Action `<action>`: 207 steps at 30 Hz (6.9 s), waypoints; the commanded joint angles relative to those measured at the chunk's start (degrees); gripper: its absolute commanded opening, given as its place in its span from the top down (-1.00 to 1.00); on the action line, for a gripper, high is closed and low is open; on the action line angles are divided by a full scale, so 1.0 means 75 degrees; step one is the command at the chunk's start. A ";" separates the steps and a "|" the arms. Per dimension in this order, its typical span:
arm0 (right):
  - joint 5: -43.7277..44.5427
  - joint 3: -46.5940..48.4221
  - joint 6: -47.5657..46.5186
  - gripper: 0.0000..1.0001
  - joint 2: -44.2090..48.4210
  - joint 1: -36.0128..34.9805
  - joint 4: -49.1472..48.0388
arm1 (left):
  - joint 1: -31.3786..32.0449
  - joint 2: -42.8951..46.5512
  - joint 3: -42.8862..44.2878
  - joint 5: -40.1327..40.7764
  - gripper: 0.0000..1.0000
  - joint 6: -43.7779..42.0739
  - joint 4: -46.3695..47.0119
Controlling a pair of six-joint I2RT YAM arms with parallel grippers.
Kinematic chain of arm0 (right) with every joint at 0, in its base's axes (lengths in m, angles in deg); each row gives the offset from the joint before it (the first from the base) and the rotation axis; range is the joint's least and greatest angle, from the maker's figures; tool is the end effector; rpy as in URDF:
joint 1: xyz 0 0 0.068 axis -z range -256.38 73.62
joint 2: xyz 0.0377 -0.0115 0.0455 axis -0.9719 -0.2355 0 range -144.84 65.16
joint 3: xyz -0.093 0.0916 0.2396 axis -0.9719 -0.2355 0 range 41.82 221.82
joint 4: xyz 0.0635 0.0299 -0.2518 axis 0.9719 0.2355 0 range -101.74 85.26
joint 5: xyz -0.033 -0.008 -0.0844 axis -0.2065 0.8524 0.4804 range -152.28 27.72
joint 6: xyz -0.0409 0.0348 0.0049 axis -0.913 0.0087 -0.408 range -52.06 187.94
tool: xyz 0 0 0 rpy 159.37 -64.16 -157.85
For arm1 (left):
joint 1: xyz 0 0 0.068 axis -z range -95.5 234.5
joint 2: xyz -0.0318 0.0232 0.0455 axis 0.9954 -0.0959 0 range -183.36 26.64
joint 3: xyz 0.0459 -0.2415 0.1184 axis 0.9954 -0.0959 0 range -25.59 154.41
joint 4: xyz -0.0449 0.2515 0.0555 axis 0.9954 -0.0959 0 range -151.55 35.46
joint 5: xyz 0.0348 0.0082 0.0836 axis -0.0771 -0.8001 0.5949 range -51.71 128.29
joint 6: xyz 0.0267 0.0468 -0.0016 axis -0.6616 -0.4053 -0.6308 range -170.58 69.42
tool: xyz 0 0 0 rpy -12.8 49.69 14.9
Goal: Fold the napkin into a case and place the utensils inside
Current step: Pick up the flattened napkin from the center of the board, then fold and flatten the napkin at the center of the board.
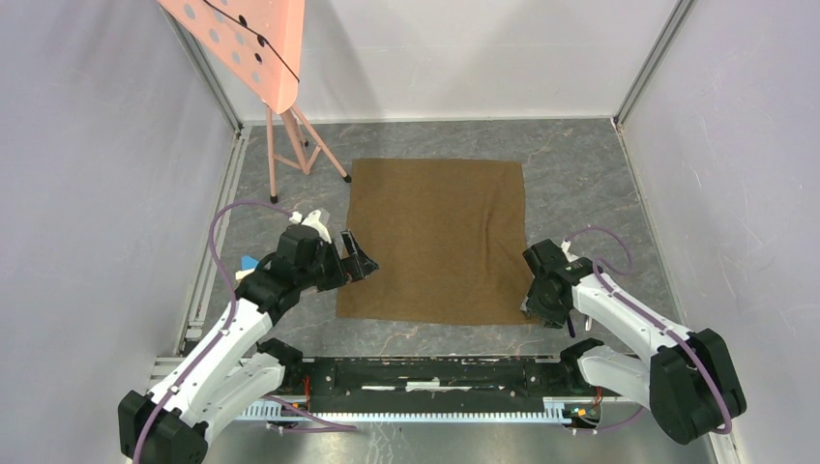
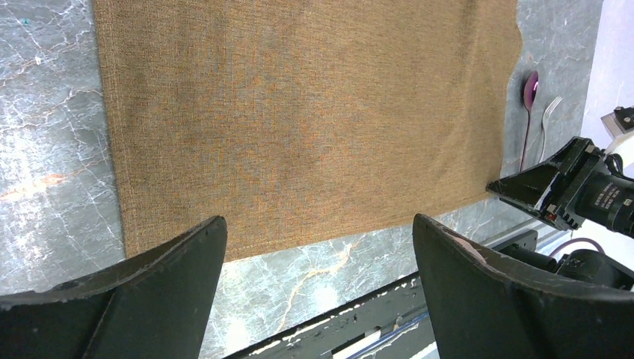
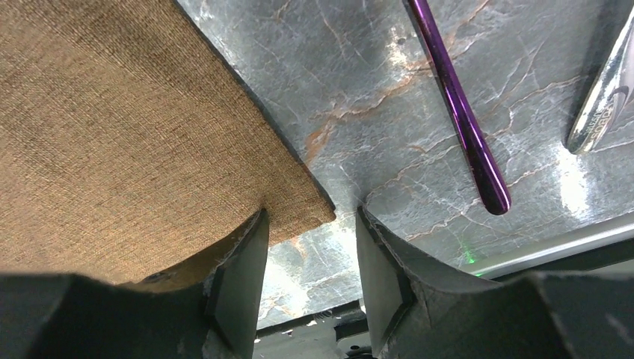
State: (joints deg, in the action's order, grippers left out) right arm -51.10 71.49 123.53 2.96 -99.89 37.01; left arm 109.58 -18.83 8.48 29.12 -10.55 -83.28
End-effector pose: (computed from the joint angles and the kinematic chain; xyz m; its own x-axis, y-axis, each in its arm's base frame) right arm 0.1425 0.0544 0.1582 -0.8128 0.5291 -0.2438 0.5419 0.8403 0.0170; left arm 0.1519 -0.0774 0.2418 -0.7872 -0.3327 -0.5192 0.0294 0.8208 -0.5705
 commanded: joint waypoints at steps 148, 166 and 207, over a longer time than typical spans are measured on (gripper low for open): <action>0.1857 0.1799 -0.2403 1.00 0.2985 0.0697 -0.6272 | 0.0229 -0.1284 0.5183 0.6188 0.95 0.0281 -0.1576; 0.1091 0.2262 -0.3838 1.00 -0.1773 0.0797 -0.8850 | -0.1679 -0.4431 0.4607 0.4069 0.95 -0.0139 0.0316; -0.3452 -0.1023 -0.3898 1.00 0.2979 0.0779 -0.2805 | -0.1721 -0.1973 0.0444 0.2143 0.95 0.2115 -0.3634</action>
State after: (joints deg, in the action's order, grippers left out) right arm -75.97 63.33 95.05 23.97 -94.20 14.09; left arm 96.94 -35.31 11.54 44.05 1.51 -108.61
